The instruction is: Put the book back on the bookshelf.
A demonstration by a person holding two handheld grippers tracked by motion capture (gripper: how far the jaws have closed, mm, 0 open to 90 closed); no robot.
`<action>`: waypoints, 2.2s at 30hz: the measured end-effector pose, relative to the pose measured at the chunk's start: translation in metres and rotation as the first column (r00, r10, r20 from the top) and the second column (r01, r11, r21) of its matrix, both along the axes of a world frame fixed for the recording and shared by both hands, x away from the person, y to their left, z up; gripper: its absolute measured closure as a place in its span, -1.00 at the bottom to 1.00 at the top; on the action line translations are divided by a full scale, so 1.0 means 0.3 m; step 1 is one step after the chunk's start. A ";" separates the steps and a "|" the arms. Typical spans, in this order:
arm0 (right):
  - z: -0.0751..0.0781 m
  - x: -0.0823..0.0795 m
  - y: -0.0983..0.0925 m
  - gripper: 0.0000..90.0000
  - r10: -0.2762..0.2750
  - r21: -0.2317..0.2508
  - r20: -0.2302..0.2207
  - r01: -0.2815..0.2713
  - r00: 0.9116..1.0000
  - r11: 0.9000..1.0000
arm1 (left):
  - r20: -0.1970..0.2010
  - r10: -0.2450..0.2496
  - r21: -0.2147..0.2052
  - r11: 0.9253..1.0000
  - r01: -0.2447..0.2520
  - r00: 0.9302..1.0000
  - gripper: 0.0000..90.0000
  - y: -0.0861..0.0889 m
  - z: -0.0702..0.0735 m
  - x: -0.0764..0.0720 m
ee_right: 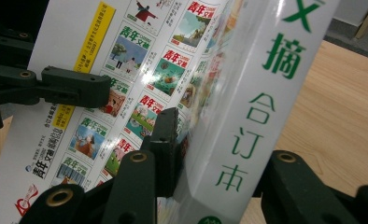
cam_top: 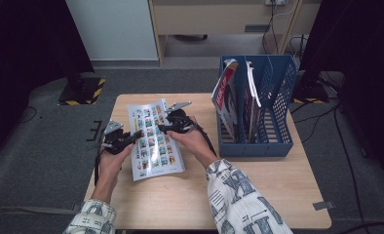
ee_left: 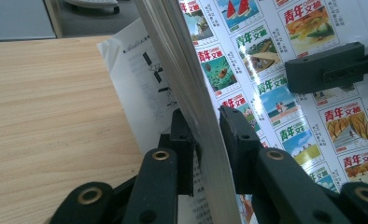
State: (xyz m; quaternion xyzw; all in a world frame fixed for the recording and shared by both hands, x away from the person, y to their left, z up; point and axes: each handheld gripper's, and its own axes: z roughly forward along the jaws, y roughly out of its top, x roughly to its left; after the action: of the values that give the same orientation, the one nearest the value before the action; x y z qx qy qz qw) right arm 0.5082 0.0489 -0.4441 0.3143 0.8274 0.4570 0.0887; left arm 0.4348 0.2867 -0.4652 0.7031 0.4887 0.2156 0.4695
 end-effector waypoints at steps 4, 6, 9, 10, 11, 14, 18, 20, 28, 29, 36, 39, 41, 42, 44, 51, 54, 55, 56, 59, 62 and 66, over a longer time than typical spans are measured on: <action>0.005 -0.007 -0.001 0.48 0.006 -0.002 0.003 -0.006 1.000 1.000 | 0.008 0.003 -0.019 1.000 -0.002 1.000 0.69 0.004 -0.002 -0.010; 0.008 -0.010 -0.001 0.48 0.006 -0.005 0.005 -0.006 1.000 1.000 | 0.014 0.002 -0.018 1.000 -0.002 1.000 0.69 0.004 0.000 -0.012; 0.014 -0.012 -0.002 0.50 -0.003 0.008 0.012 0.003 1.000 1.000 | 0.028 0.005 -0.020 1.000 -0.004 1.000 0.70 0.002 0.004 -0.012; 0.016 -0.012 -0.003 0.50 -0.004 0.010 0.014 0.004 1.000 1.000 | 0.033 0.007 -0.023 1.000 -0.006 0.999 0.70 0.001 0.007 -0.011; 0.018 -0.011 -0.005 0.51 -0.005 0.013 0.021 0.004 1.000 1.000 | 0.043 0.010 -0.021 1.000 -0.009 0.999 0.70 -0.001 0.010 -0.010; 0.029 -0.013 -0.009 0.52 -0.013 0.029 0.047 0.011 0.999 1.000 | 0.065 0.012 -0.013 1.000 -0.011 0.998 0.71 -0.006 0.021 -0.007; 0.045 -0.013 -0.016 0.54 -0.021 0.053 0.079 0.016 0.997 0.998 | 0.106 0.017 0.016 1.000 -0.019 0.994 0.72 -0.017 0.046 -0.002; 0.054 -0.013 -0.022 0.54 -0.024 0.071 0.105 0.017 0.994 0.997 | 0.138 0.021 0.035 0.999 -0.026 0.990 0.72 -0.024 0.058 0.000; 0.050 -0.018 -0.031 0.55 -0.016 0.085 0.140 0.004 0.990 0.996 | 0.171 0.030 0.032 0.999 -0.036 0.985 0.74 -0.028 0.046 -0.009; 0.050 -0.021 -0.032 0.55 -0.013 0.084 0.147 0.000 0.989 0.996 | 0.175 0.031 0.031 0.999 -0.037 0.984 0.74 -0.028 0.045 -0.012; 0.052 -0.046 -0.036 0.55 0.009 0.083 0.166 -0.023 0.986 0.996 | 0.188 0.027 0.022 0.999 -0.031 0.982 0.73 -0.024 0.033 -0.042; 0.050 -0.060 -0.044 0.56 0.014 0.089 0.168 -0.029 0.986 0.996 | 0.194 0.025 0.022 0.999 -0.030 0.981 0.73 -0.028 0.031 -0.053; 0.051 -0.062 -0.046 0.56 0.017 0.088 0.172 -0.032 0.985 0.996 | 0.194 0.024 0.034 0.999 -0.031 0.981 0.73 -0.031 0.034 -0.053; 0.051 -0.062 -0.046 0.56 0.018 0.087 0.172 -0.034 0.985 0.996 | 0.193 0.022 0.037 0.999 -0.030 0.981 0.72 -0.031 0.035 -0.050; 0.051 -0.058 -0.044 0.56 0.018 0.085 0.169 -0.033 0.985 0.996 | 0.190 0.021 0.043 0.999 -0.029 0.982 0.72 -0.028 0.034 -0.042; 0.058 -0.021 -0.031 0.56 -0.003 0.112 0.193 -0.019 0.981 0.994 | 0.222 0.037 0.070 0.996 -0.054 0.974 0.73 -0.029 0.060 0.006; 0.061 -0.009 -0.026 0.57 -0.018 0.134 0.220 -0.012 0.975 0.991 | 0.256 0.042 0.076 0.995 -0.064 0.966 0.74 -0.027 0.067 0.018; 0.059 -0.007 -0.026 0.57 -0.020 0.140 0.228 -0.012 0.973 0.990 | 0.260 0.043 0.075 0.995 -0.065 0.965 0.74 -0.026 0.064 0.017; 0.055 -0.007 -0.026 0.57 -0.017 0.140 0.230 -0.016 0.973 0.990 | 0.270 0.041 0.077 0.995 -0.064 0.962 0.74 -0.026 0.056 0.012; 0.046 -0.013 -0.033 0.57 -0.014 0.142 0.232 -0.020 0.973 0.990 | 0.298 0.039 0.065 0.996 -0.061 0.954 0.75 -0.023 0.044 -0.010; 0.047 -0.028 -0.036 0.56 -0.004 0.131 0.241 -0.028 0.970 0.991 | 0.302 0.033 0.069 0.996 -0.056 0.953 0.75 -0.025 0.045 -0.031; 0.046 -0.048 -0.047 0.54 0.006 0.113 0.239 -0.034 0.971 0.993 | 0.285 0.017 0.065 0.997 -0.037 0.958 0.75 -0.029 0.048 -0.050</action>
State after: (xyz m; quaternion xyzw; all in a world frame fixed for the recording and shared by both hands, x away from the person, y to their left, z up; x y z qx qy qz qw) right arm 0.4939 0.0347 -0.4303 0.2536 0.7859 0.5396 0.1643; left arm 0.4198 0.2780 -0.4509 0.6739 0.4180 0.3377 0.5070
